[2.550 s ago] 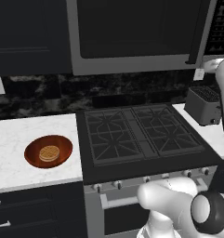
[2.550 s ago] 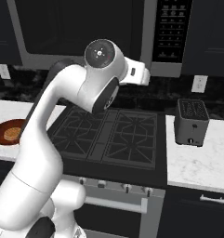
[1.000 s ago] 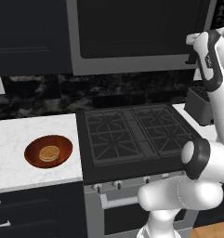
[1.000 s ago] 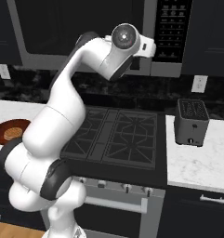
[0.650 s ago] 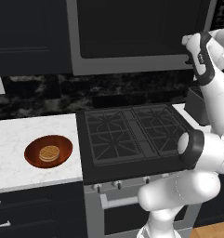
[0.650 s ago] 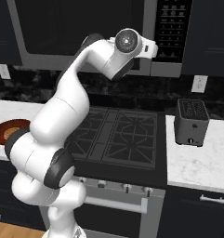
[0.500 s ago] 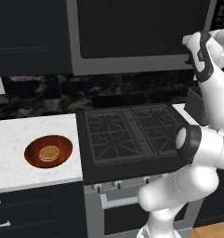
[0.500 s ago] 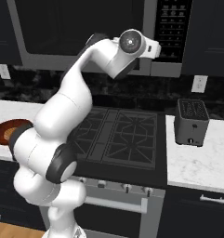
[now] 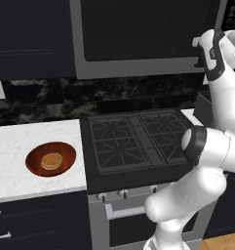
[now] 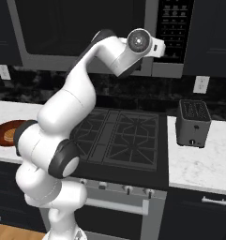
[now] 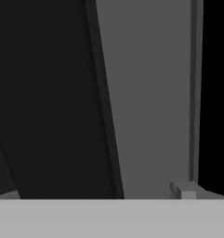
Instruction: Open the microwave, place the bowl with waffle inside the microwave, then close the microwave door and turn it on.
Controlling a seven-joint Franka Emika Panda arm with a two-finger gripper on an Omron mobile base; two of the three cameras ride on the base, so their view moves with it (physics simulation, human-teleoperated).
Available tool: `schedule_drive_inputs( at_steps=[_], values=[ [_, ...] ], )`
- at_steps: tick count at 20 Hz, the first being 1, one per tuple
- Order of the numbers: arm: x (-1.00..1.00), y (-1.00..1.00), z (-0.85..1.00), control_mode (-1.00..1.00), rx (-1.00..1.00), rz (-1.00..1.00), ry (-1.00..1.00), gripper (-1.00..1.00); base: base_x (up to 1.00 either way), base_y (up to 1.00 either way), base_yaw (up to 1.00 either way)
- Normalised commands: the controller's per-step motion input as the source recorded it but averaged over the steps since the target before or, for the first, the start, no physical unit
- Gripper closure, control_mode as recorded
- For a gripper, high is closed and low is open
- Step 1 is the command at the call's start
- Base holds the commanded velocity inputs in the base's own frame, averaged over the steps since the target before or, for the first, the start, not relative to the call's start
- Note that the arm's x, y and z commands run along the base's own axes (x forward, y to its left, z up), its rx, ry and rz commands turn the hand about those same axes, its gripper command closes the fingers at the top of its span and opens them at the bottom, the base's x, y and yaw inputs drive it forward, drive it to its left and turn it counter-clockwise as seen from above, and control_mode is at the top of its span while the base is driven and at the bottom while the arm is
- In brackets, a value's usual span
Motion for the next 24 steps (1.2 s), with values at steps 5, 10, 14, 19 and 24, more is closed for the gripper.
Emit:
schedule_drive_inputs(
  at_steps=[5, 10, 14, 19, 24],
  values=[
    [0.54, 0.05, -0.43, -1.00, 0.00, 0.00, 0.01, 1.00, 0.00, 0.00, 0.00],
    [0.17, 0.03, -0.17, -1.00, 0.00, 0.00, 0.05, 1.00, 0.00, 0.00, 0.00],
    [-0.04, 0.02, 0.00, -1.00, 0.00, -0.02, 0.00, 1.00, 0.00, 0.00, 0.00],
    [-0.70, 0.00, 0.00, -1.00, 0.00, -0.22, 0.00, 1.00, 0.00, 0.00, 0.00],
    [-1.00, 0.01, 0.00, -1.00, 0.00, -0.37, 0.00, 1.00, 0.00, 0.00, 0.00]
  ],
)
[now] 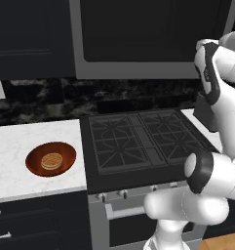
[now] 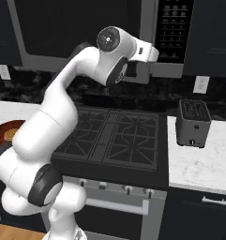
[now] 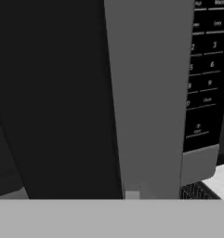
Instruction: Open the microwave, place the bowl with waffle inside the microwave, then close the microwave door and turn it on.
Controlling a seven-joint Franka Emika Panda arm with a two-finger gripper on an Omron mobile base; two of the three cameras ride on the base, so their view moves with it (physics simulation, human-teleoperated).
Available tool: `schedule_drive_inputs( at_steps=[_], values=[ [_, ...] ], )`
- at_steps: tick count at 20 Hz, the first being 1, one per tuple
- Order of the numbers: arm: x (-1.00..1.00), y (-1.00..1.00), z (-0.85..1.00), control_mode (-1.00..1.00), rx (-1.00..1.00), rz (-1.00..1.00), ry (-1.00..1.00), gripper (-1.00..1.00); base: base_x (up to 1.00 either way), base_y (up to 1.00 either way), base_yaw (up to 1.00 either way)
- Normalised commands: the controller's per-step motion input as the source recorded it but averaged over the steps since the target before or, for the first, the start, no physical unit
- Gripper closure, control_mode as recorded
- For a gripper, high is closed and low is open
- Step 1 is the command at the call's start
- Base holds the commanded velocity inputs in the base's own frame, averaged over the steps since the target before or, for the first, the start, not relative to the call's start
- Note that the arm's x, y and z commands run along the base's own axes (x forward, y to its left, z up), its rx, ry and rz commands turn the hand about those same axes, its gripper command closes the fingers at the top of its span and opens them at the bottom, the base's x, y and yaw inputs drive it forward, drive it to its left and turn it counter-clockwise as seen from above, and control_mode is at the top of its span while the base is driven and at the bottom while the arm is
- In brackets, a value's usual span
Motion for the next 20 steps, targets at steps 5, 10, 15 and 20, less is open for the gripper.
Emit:
schedule_drive_inputs(
  at_steps=[5, 10, 15, 20],
  values=[
    [-1.00, 0.13, 0.00, -1.00, 0.00, -0.42, 0.00, 1.00, 0.00, 0.00, 0.00],
    [-1.00, 0.09, 0.00, -1.00, -0.02, -0.42, 0.00, 1.00, 0.00, 0.00, 0.00],
    [-1.00, 0.33, 0.00, -1.00, -0.08, -0.41, -0.04, 1.00, 0.00, 0.00, 0.00],
    [-1.00, 0.60, 0.00, -1.00, -0.14, -0.37, -0.10, 1.00, 0.00, 0.00, 0.00]
  ],
)
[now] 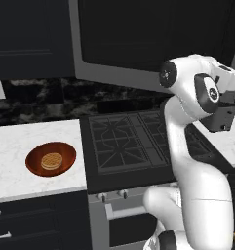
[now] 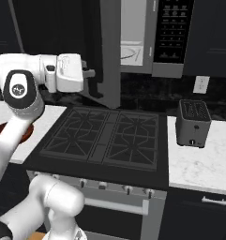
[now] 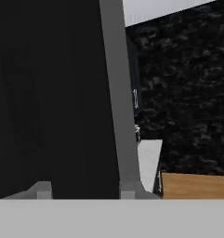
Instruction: Open the microwave, place the bowl with waffle inside the microwave, then close the microwave door and turn it on.
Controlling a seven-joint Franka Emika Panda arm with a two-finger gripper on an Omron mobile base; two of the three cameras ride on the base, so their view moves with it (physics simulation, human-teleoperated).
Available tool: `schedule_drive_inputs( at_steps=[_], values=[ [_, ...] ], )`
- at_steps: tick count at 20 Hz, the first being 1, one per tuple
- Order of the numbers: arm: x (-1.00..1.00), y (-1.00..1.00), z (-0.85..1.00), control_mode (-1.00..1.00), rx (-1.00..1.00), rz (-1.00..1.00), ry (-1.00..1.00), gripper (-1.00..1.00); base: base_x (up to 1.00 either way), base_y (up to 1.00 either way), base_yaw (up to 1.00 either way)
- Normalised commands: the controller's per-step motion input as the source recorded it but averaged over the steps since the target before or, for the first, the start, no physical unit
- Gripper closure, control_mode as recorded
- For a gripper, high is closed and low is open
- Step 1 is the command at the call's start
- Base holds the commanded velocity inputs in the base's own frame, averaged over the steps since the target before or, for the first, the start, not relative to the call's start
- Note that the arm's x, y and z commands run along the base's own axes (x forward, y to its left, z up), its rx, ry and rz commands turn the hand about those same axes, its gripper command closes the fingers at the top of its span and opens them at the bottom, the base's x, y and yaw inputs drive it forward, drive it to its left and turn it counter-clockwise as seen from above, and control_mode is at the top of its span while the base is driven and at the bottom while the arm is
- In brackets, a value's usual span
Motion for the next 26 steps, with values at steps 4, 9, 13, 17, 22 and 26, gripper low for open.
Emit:
schedule_drive_inputs(
  at_steps=[4, 9, 13, 17, 22, 26],
  values=[
    [-1.00, 0.90, -0.03, -1.00, -0.23, -0.24, -0.18, 1.00, 0.00, 0.00, 0.00],
    [-1.00, 1.00, -0.15, -1.00, -0.33, -0.04, -0.21, 1.00, 0.00, 0.00, 0.00],
    [-1.00, 1.00, -0.30, -1.00, -0.33, 0.00, -0.05, 1.00, 0.00, 0.00, 0.00],
    [-0.90, 1.00, -0.41, -1.00, -0.30, 0.00, 0.03, 1.00, 0.00, 0.00, 0.00],
    [-0.15, 0.85, -0.67, -1.00, -0.21, 0.02, 0.30, 1.00, 0.00, 0.00, 0.00],
    [0.07, 0.63, -0.80, -1.00, -0.10, 0.09, 0.36, -1.00, 0.00, 0.00, 0.00]
  ],
)
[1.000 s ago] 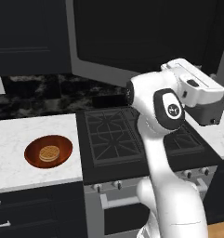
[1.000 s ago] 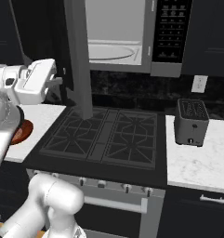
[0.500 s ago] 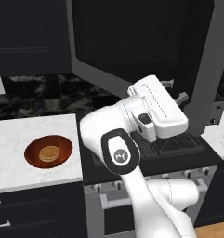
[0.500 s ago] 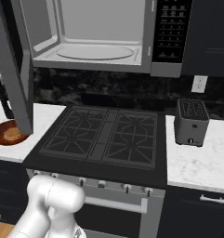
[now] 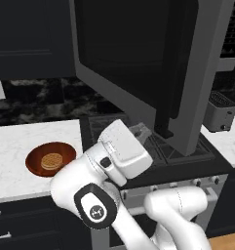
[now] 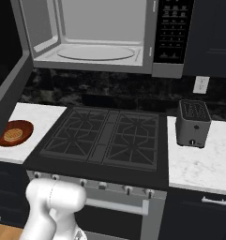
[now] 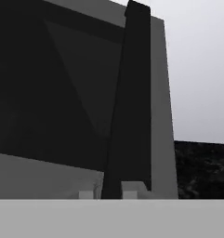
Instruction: Open the microwave, place the bowl with waffle inside the microwave, then close the microwave door and turn it on.
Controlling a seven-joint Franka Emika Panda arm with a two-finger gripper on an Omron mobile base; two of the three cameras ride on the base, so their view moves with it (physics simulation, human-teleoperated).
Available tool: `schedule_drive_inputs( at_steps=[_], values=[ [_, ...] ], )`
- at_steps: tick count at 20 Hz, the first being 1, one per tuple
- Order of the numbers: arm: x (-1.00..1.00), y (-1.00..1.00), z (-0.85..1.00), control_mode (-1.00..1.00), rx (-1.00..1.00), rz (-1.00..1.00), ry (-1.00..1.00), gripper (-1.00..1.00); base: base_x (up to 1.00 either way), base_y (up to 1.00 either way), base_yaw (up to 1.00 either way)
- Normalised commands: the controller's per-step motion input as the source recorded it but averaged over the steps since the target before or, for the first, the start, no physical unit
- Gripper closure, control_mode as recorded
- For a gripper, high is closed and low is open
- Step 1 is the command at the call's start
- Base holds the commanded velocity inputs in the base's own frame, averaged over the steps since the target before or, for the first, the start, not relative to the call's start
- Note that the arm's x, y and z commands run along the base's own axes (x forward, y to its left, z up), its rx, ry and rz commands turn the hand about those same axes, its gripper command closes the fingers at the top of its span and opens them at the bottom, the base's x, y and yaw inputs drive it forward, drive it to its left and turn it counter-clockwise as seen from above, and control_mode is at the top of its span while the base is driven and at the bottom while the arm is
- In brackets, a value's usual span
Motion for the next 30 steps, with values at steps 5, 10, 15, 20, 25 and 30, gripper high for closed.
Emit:
schedule_drive_inputs(
  at_steps=[5, 10, 15, 20, 25, 30],
  values=[
    [0.08, 0.29, -0.63, -1.00, -0.01, 0.11, 0.13, -1.00, 0.00, 0.00, 0.00],
    [0.00, 0.40, -0.52, -1.00, 0.00, 0.13, 0.00, -1.00, 0.00, 0.00, 0.00],
    [0.09, 0.38, -0.68, -1.00, 0.00, 0.33, 0.13, -1.00, 0.00, 0.00, 0.00],
    [0.04, 0.07, -0.64, -1.00, 0.06, 0.52, 0.18, -1.00, 0.00, 0.00, 0.00],
    [-0.21, -0.10, -0.51, -1.00, 0.22, 0.57, 0.04, -1.00, 0.00, 0.00, 0.00],
    [-0.25, -0.40, -0.25, -1.00, 0.32, 0.63, 0.01, -1.00, 0.00, 0.00, 0.00]
  ],
)
